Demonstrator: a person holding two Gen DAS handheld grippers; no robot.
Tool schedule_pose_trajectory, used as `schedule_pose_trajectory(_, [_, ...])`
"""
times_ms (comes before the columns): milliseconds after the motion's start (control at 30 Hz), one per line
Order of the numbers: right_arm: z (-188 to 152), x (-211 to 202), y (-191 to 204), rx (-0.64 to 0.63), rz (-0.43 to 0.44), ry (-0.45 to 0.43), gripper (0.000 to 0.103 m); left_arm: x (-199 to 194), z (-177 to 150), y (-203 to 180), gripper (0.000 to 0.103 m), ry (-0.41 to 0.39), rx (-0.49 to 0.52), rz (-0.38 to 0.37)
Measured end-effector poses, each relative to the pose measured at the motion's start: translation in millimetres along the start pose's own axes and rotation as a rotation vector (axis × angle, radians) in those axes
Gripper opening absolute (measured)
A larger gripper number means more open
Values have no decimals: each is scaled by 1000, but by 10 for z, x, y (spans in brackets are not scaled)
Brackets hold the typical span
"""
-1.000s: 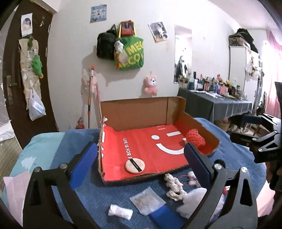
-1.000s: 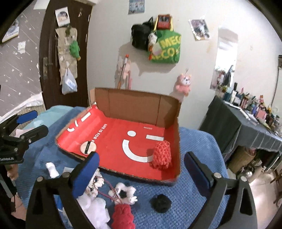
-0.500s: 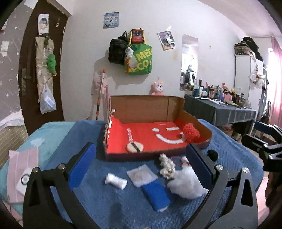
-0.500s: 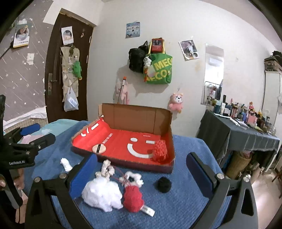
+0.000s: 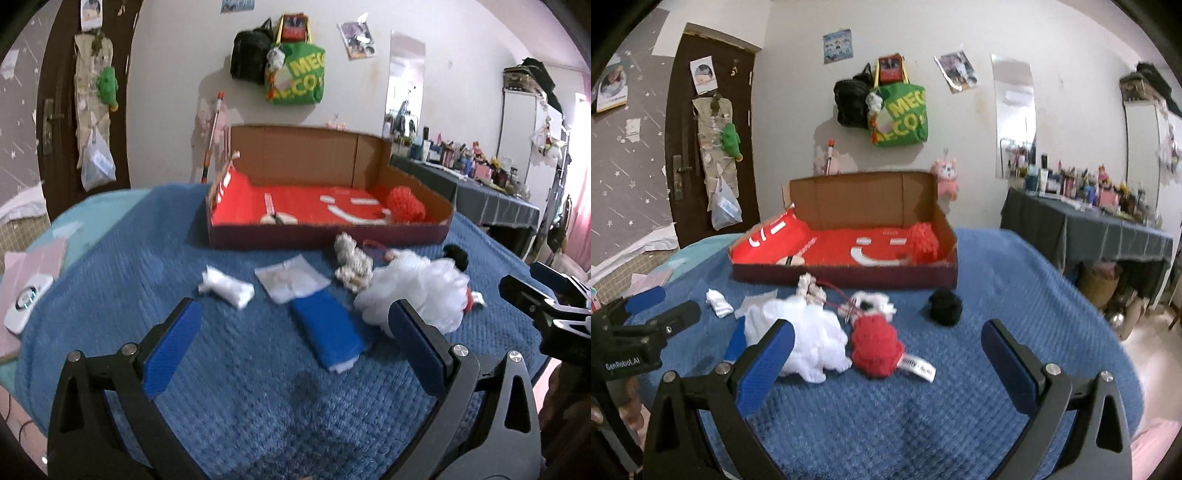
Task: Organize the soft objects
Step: 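Withdraw both tools from the box back over the blanket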
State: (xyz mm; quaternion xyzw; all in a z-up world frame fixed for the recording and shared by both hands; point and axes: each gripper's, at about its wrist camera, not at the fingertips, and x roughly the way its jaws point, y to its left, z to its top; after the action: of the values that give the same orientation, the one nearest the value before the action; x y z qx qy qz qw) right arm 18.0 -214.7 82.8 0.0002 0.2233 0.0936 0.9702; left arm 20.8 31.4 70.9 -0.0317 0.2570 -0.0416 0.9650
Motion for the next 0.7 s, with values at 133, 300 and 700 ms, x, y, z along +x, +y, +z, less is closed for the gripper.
schedule_pose_trajectory(133, [-107,127,4,-3,-15,33,103,102,-63,36,103,40,-12,1])
schedule_pose_trajectory(300, [-149,224,-50,14,-18,60,103,189,-87,47,103,75,-22,-1])
schedule_pose_trajectory(700, [-138,457,-112,-8,-40,145,103,443,-36,4,103,195,-15,-14])
